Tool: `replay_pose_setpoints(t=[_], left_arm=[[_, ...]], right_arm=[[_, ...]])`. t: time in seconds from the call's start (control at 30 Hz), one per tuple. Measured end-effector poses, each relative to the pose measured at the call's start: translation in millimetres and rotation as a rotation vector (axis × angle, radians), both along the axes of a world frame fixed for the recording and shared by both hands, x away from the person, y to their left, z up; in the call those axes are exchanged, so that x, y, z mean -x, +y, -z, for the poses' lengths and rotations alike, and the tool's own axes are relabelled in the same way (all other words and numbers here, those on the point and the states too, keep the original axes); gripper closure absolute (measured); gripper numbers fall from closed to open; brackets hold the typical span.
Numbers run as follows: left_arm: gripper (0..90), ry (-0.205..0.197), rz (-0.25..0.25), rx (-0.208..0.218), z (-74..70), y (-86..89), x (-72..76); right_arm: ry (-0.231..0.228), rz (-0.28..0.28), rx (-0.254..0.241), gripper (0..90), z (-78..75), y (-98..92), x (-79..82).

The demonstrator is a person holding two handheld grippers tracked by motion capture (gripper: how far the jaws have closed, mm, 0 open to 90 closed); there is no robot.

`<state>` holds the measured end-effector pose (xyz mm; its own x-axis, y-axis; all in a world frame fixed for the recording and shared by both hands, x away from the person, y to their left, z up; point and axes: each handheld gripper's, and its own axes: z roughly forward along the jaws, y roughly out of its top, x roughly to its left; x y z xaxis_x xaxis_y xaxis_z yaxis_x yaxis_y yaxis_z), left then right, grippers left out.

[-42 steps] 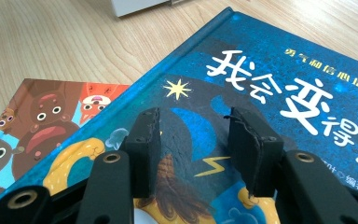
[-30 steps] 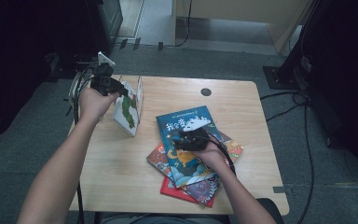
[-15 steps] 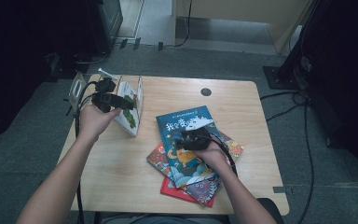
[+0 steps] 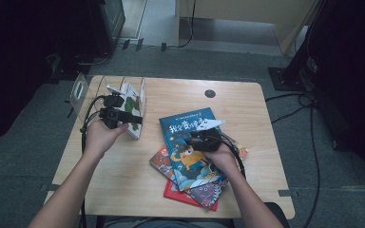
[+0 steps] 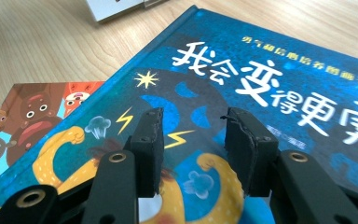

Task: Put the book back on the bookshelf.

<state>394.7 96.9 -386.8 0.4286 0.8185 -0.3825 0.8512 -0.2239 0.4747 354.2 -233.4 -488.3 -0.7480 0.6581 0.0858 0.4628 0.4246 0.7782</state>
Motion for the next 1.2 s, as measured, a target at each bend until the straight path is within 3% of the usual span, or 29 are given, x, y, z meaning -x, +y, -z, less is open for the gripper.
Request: replay_pose_setpoints(t=[0.13,0.23,0.37,0.47,0.67,0.97,1.2], left_arm=[[56.7,0.0,0.021,0.002,9.9,-4.9,5.0],[56.3,0.005,0.041,0.014,18.3,-9.6,9.2],[55.5,-0.006,0.071,0.001,28.3,-17.0,15.4],[55.3,-0.012,0.085,0.021,34.0,-22.1,19.4],[54.0,-0.017,0.132,0.011,43.3,-33.7,27.4],[53.0,0.005,0.178,0.03,65.9,-49.0,34.4],[53.1,-0.021,0.219,-0.016,75.2,-62.4,38.8]], right_arm=[[-0.003,0.023,-0.024,57.7,-2.8,-5.5,-0.6],[-0.005,0.03,-0.01,57.9,-6.1,-11.2,1.6],[-0.004,0.057,0.009,57.9,-7.0,-26.7,5.1],[0.012,0.088,0.015,58.3,-6.1,-39.0,6.4],[-0.003,0.143,-0.012,59.8,-2.7,-60.4,14.3],[0.013,0.204,0.013,61.0,4.5,-78.8,24.4],[0.013,0.257,-0.014,64.9,7.9,-93.8,29.8]])
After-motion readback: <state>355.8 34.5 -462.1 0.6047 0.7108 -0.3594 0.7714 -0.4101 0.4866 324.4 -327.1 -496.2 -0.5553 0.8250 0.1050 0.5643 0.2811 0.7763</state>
